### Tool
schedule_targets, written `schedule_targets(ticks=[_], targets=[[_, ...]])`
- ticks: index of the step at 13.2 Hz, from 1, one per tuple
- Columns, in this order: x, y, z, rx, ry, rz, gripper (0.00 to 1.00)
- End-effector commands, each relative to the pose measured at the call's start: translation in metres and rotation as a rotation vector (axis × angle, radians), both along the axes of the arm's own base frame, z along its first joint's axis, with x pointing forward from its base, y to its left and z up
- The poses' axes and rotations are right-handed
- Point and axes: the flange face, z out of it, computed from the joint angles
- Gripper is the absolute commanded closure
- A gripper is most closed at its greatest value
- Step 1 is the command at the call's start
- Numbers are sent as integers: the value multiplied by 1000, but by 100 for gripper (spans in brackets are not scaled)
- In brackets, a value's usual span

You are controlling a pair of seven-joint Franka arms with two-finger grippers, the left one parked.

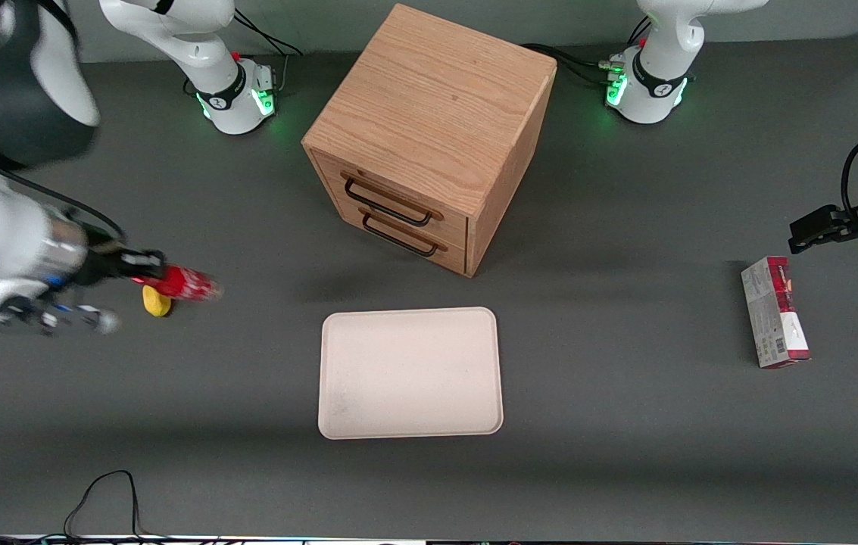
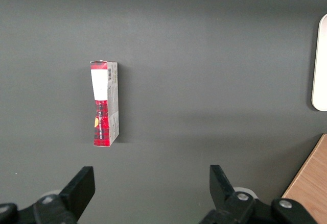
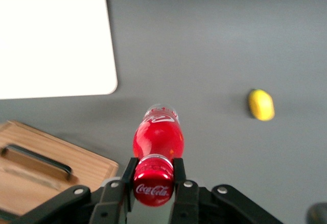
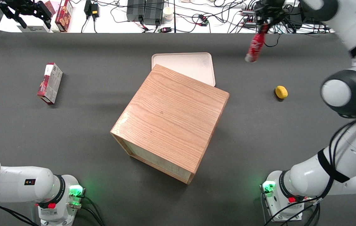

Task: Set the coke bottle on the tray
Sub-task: 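Carry the held bottle over to the white tray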

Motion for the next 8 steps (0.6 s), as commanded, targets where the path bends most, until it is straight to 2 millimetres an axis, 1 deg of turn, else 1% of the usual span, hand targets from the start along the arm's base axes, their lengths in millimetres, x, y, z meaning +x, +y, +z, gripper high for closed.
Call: schedule_targets(ticks=[1, 2, 3, 5, 6, 8], targets=[[39, 59, -38, -6, -67, -143, 100], [47, 74, -59, 2, -82, -173, 100], [49, 93, -78, 1, -87, -184, 100], [58, 112, -104, 11, -128, -231, 100], [60, 126, -120, 13, -138, -249, 100], [64, 147, -150, 9, -167, -248, 100]])
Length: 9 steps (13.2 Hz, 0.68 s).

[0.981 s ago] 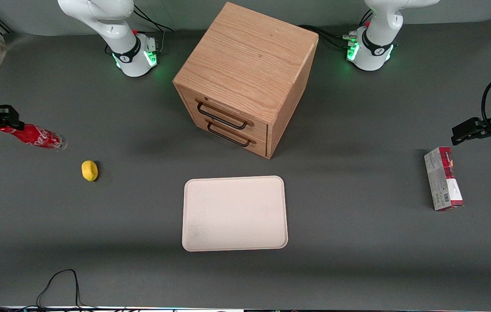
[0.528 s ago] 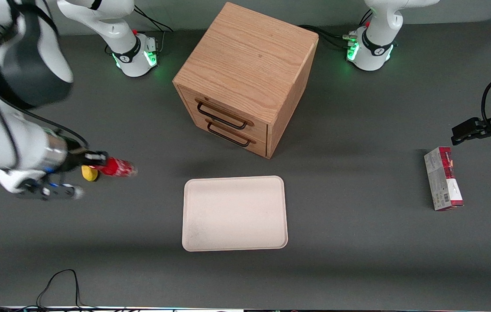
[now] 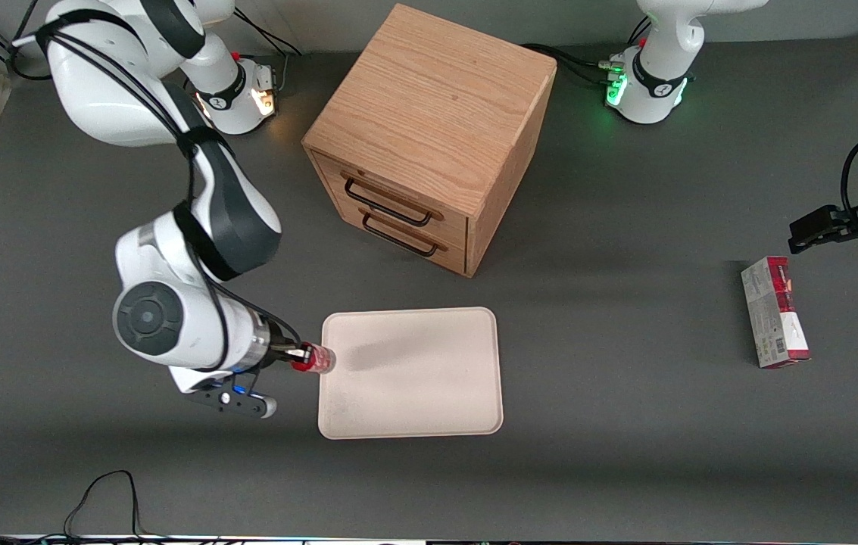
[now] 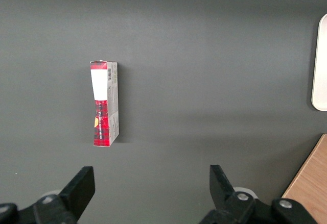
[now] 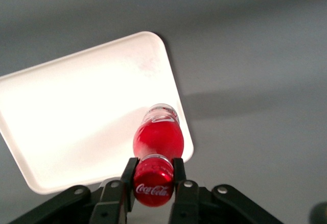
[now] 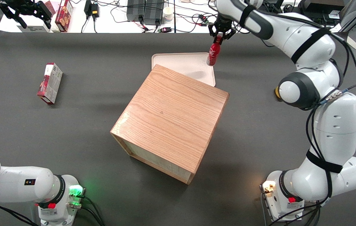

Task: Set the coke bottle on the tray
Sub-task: 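Carry the held bottle over to the white tray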

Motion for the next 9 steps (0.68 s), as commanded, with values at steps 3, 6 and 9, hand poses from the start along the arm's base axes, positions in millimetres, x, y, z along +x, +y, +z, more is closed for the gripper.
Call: schedule_targets(ticks=[3, 6, 9], targets=[[9, 37, -38, -63, -95, -8, 100], [10, 48, -62, -87, -116, 17, 100], [12, 48, -69, -90, -125, 21, 100]])
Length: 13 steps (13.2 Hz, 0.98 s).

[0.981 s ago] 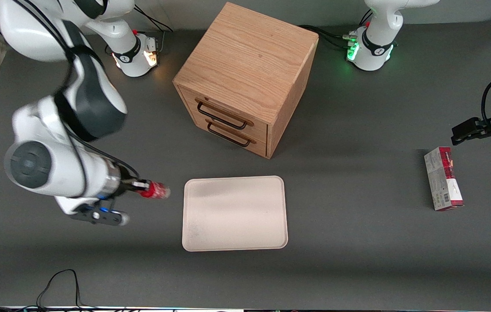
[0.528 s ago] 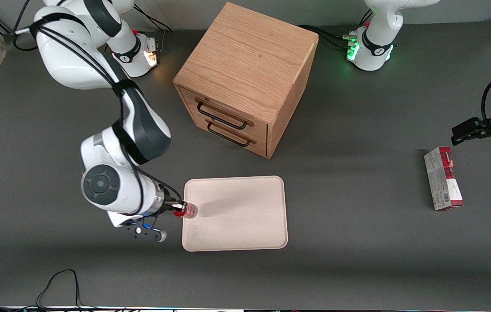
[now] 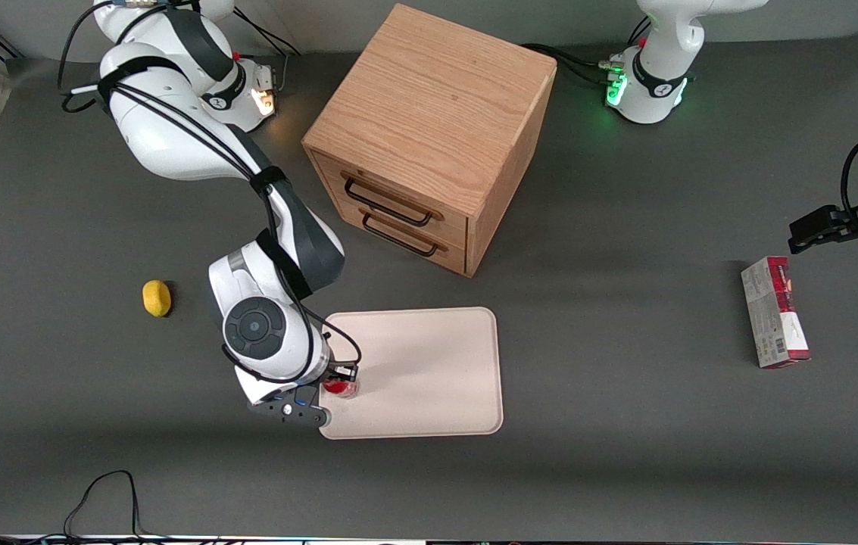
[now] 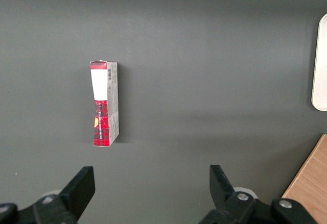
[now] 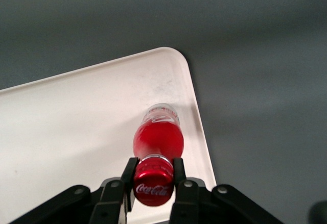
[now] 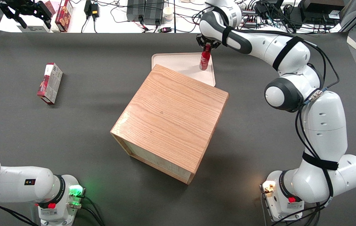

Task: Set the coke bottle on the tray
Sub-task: 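Lower the bottle onto the tray and open the right gripper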

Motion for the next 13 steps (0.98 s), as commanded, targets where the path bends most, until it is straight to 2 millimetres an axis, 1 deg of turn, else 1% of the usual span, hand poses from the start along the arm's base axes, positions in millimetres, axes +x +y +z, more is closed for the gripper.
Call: schedule_targets(ticks=[1, 5, 6, 7, 8, 13], targets=[[6, 2, 6, -16, -41, -13, 100], [7, 1, 5, -15, -47, -7, 100], [9, 0, 7, -8, -59, -3, 56], [9, 2, 9, -9, -65, -11, 4], [10, -2, 12, -6, -67, -14, 0], [11, -5, 16, -10, -70, -19, 0]])
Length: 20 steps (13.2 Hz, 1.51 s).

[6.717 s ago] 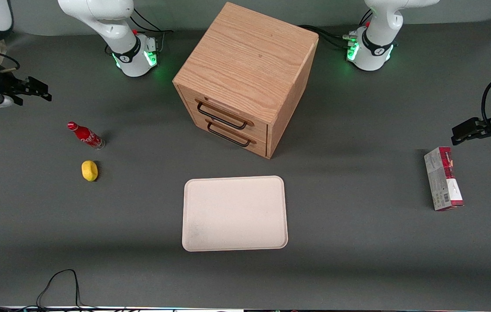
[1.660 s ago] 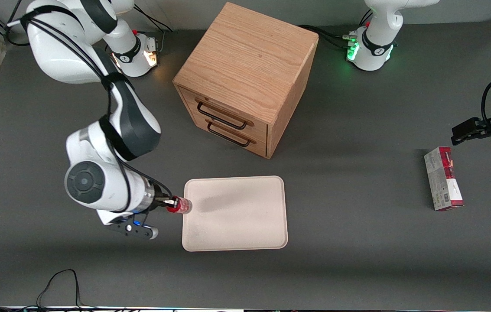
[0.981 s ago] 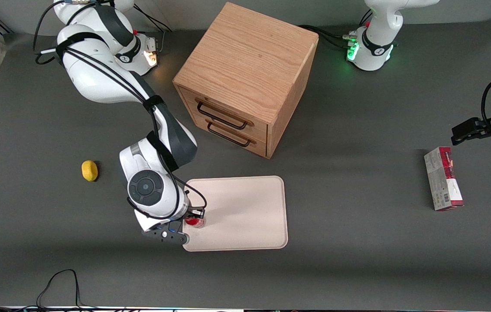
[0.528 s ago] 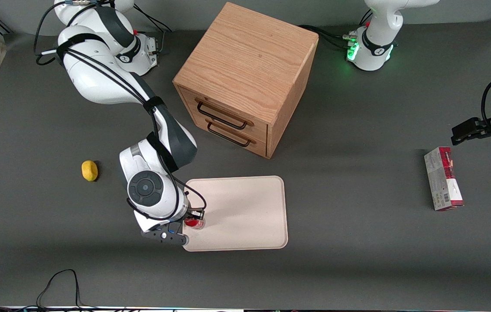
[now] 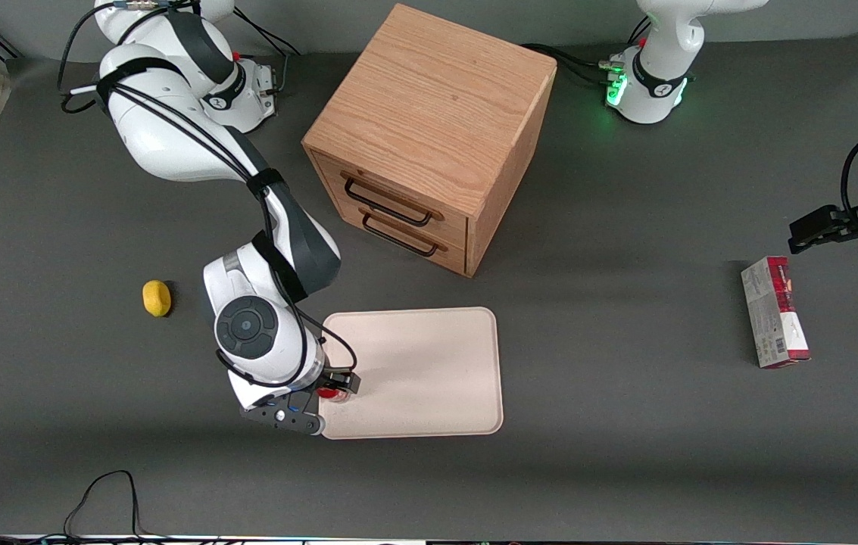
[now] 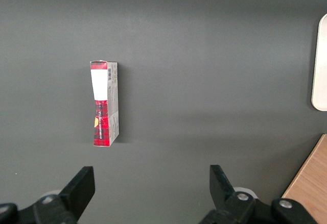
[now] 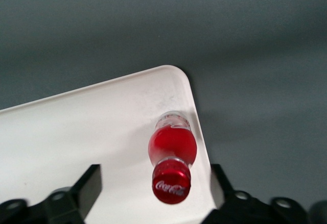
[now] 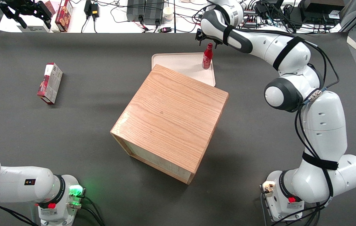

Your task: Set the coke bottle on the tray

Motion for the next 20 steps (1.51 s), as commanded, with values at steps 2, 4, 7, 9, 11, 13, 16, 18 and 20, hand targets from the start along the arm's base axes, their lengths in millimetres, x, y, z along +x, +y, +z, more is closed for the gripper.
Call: schedule_targets(ticks=[2, 4, 7, 9, 11, 13, 16, 18, 20], targets=[[3, -1, 9, -21, -26, -12, 0], [7, -14, 12, -18, -24, -30, 0], [9, -40, 40, 9, -14, -61, 0], [-5, -61, 55, 1, 50, -50, 0], [-29, -86, 80, 14, 97, 8, 0], [-61, -126, 96, -2, 129, 91, 0], [-122, -176, 133, 14, 104, 144, 0], [-152, -220, 155, 39, 100, 194, 0], [-174, -240, 177, 46, 106, 254, 0]])
